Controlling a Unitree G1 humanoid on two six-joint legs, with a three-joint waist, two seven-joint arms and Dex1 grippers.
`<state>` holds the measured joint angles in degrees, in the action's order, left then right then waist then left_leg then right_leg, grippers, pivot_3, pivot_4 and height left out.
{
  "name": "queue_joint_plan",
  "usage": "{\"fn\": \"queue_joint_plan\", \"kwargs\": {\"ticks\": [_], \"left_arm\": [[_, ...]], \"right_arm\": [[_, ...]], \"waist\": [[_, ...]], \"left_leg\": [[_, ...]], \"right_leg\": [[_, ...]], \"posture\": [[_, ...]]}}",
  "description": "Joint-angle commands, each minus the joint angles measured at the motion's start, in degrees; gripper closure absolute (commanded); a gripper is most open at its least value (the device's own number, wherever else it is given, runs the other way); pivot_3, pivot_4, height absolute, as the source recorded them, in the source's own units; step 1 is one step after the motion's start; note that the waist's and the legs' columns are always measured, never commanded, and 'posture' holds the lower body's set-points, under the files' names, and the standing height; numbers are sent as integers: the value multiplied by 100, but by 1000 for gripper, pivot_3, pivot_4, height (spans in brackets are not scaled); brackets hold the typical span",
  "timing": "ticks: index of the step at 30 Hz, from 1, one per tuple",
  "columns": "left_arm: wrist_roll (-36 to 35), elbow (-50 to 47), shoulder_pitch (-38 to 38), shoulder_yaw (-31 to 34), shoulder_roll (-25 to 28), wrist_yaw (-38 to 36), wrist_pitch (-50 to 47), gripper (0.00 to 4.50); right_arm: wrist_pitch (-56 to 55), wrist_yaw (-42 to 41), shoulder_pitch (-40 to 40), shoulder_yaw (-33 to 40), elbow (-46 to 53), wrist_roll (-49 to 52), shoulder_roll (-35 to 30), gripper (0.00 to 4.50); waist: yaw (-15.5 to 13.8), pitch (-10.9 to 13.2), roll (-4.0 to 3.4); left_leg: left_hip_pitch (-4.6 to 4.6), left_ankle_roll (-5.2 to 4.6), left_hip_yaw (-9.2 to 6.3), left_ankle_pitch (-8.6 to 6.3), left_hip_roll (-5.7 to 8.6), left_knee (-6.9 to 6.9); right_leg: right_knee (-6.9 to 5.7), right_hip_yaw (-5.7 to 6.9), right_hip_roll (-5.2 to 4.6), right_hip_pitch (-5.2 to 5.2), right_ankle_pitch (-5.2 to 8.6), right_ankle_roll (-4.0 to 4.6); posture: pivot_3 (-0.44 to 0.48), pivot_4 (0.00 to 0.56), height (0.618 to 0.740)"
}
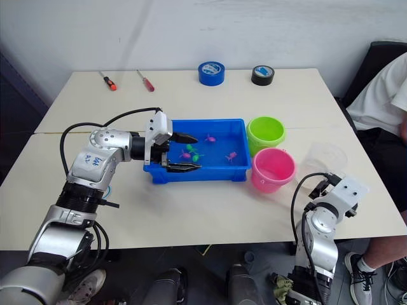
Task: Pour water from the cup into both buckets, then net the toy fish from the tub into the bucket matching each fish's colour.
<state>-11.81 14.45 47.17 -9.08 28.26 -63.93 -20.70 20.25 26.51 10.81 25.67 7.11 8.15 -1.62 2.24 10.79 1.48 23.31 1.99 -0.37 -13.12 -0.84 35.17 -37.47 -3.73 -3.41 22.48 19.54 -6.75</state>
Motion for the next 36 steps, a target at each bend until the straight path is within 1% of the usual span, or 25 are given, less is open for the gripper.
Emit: {"fn": "queue_joint_plan", "kwargs": {"ticks": [1, 15, 20, 25, 26, 28, 30, 31, 34, 35, 36], "left_arm": [[-83, -161, 21, 123, 51, 8, 27, 0], [-91, -243, -16, 125, 55, 29, -14, 0], [-90, -247, -2, 126, 59, 31, -28, 0], [-83, -273, -20, 130, 77, 41, -45, 0], [-86, -281, -26, 135, 84, 40, -51, 0], [-88, -290, -33, 142, 96, 38, -56, 0], [-91, -290, -37, 149, 103, 38, -58, 0], [-93, -290, -38, 151, 104, 40, -58, 0], [-100, -292, -48, 150, 112, 42, -58, 0], [-102, -294, -52, 146, 113, 45, -56, 0], [-105, -295, -55, 145, 113, 47, -55, 0]], "right_arm": [[-31, 4, 97, 74, 101, -46, -117, 66], [-356, 54, 568, 277, -604, -48, -387, 66], [-646, 62, 770, 296, -1038, -68, -497, 66], [-870, 0, 854, 252, -1235, -41, -558, 66], [-892, -4, 855, 249, -1241, -31, -550, 596], [-923, -18, 852, 241, -1248, -17, -539, 1417], [-942, -29, 850, 233, -1255, -5, -534, 2540], [-947, -35, 850, 231, -1255, 1, -533, 2851], [-942, -48, 844, 236, -1231, 19, -528, 4274], [-940, -52, 838, 239, -1220, 25, -529, 4458], [-940, -57, 832, 243, -1212, 33, -529, 4458]], "waist": [[7, 0, 0], [33, 0, 0], [75, 0, 0], [95, 0, 0], [95, 0, 0], [91, 0, 0], [82, 0, 0], [81, 0, 0], [79, 0, 0], [78, 0, 0], [76, 0, 0]], "left_leg": [[0, 0, 0, 0, 0, 0], [0, 0, 1, 0, 0, 0], [0, 0, 2, 0, 1, 0], [0, 0, 2, 0, 0, 0], [0, -1, 2, 1, 0, 0], [-1, 0, 1, 0, 0, 0], [0, 0, 1, 0, 0, 0], [0, 0, 1, 0, 0, 0], [0, 0, 1, 1, 1, 0], [0, 0, 1, 1, 1, 0], [0, 0, 0, 1, 1, 0]], "right_leg": [[0, 0, 0, 0, 0, 0], [0, 0, 0, 0, 0, 0], [-1, -2, -1, 0, 0, 0], [-1, -1, 1, 1, 0, 0], [-1, -2, 1, 1, 0, 0], [-2, -1, 1, 0, 0, 0], [-2, -2, 0, 0, 0, 0], [-2, -1, 0, 0, 0, 0], [-1, -1, -1, 0, 0, 0], [-1, -2, -2, 0, 0, 0], [-1, -1, -2, -1, 0, 0]], "posture": [[0, 150, 734], [0, 150, 734], [0, 150, 734], [0, 150, 734], [0, 150, 734], [0, 150, 734], [0, 150, 734], [0, 150, 734], [0, 150, 734], [0, 150, 734], [0, 150, 734]]}}
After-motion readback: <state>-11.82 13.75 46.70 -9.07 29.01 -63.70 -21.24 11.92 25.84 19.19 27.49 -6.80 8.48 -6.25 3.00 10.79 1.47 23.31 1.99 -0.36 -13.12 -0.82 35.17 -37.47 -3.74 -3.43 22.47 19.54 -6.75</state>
